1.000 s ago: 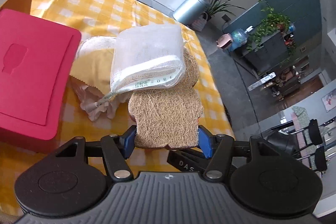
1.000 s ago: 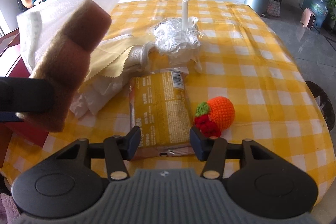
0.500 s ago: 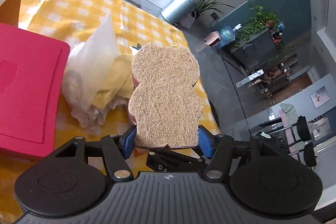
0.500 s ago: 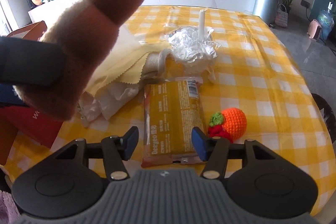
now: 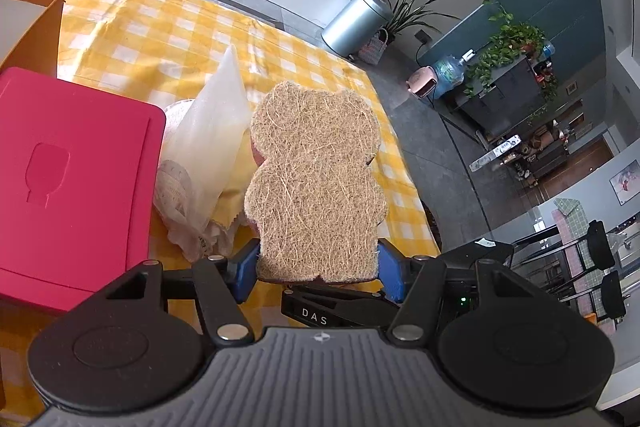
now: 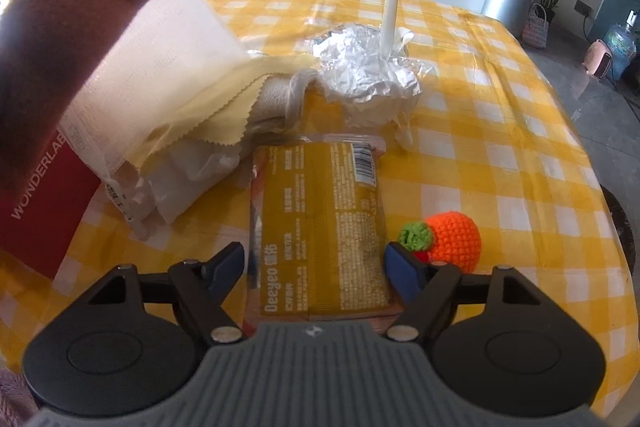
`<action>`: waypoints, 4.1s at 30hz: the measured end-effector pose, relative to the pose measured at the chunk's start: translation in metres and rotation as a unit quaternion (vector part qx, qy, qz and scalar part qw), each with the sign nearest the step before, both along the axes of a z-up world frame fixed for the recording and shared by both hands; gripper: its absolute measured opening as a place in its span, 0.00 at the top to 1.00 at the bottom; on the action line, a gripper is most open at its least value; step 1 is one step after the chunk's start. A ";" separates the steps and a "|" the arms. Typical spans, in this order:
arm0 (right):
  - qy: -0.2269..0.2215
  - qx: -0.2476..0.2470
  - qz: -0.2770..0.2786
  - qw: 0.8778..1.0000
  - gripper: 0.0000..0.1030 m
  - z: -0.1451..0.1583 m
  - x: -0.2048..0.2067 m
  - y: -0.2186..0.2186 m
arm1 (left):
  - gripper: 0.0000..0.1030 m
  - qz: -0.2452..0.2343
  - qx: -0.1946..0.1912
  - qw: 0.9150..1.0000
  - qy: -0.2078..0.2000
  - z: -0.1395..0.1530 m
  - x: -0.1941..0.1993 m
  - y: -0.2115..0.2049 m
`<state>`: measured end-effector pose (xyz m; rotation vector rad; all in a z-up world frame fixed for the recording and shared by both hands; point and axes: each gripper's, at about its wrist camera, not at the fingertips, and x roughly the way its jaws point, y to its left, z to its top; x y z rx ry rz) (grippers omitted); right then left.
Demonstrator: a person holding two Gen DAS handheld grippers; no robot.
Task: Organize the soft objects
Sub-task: 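Lift the sponge with the left tool while the right tool grasps the yellow snack bag, then carry the sponge and snack bag over the cardboard box and lower them inside, then open both tools to release the sponge and snack bag into the box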
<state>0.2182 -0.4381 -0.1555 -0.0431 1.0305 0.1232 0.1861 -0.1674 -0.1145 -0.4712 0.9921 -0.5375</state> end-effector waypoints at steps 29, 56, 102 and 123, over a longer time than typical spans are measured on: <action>-0.027 -0.022 -0.035 0.999 0.63 0.082 -0.041 0.017 | 0.33 -0.017 0.003 0.999 -0.047 0.042 -0.034 0.020; -0.054 0.136 0.061 0.987 0.62 0.199 -0.063 0.186 | 0.33 0.065 0.205 0.974 -0.073 0.096 -0.076 0.199; 0.075 -0.051 0.181 0.979 0.56 0.104 -0.003 0.352 | 0.20 -0.059 0.426 0.903 -0.001 0.007 -0.024 0.215; 0.027 0.005 0.147 0.989 0.50 0.145 -0.033 0.307 | 0.76 -0.039 0.375 0.926 -0.005 0.035 -0.038 0.230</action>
